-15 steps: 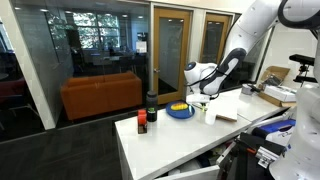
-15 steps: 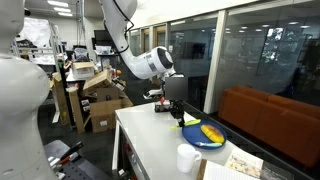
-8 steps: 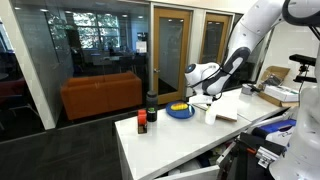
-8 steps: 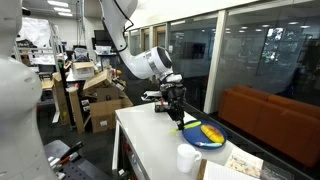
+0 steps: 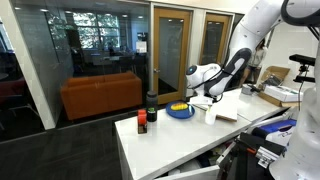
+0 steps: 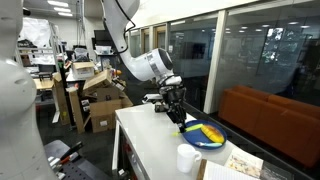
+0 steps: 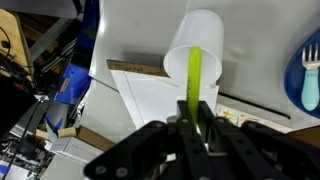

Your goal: Pick the marker and put it in the cup

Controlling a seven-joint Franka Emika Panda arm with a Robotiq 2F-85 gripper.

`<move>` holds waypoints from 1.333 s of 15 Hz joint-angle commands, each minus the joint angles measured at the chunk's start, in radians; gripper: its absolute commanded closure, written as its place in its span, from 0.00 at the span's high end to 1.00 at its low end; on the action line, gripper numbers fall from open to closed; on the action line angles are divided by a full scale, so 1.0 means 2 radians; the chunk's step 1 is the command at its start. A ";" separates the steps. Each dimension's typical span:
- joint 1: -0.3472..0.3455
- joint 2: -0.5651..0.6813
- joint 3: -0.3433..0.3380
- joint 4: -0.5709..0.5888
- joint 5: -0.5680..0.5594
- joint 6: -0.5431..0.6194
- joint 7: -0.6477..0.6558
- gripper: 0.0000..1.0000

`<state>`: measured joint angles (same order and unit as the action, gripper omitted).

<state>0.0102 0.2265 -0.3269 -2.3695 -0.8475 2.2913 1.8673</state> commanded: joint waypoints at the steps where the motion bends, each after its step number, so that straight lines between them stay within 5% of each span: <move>1: -0.024 0.010 0.017 0.007 -0.030 0.003 0.038 0.03; 20: -0.029 0.068 0.026 0.027 -0.122 -0.054 0.161 0.03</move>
<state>-0.0263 0.3424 -0.3096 -2.3369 -1.0486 2.2355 2.1373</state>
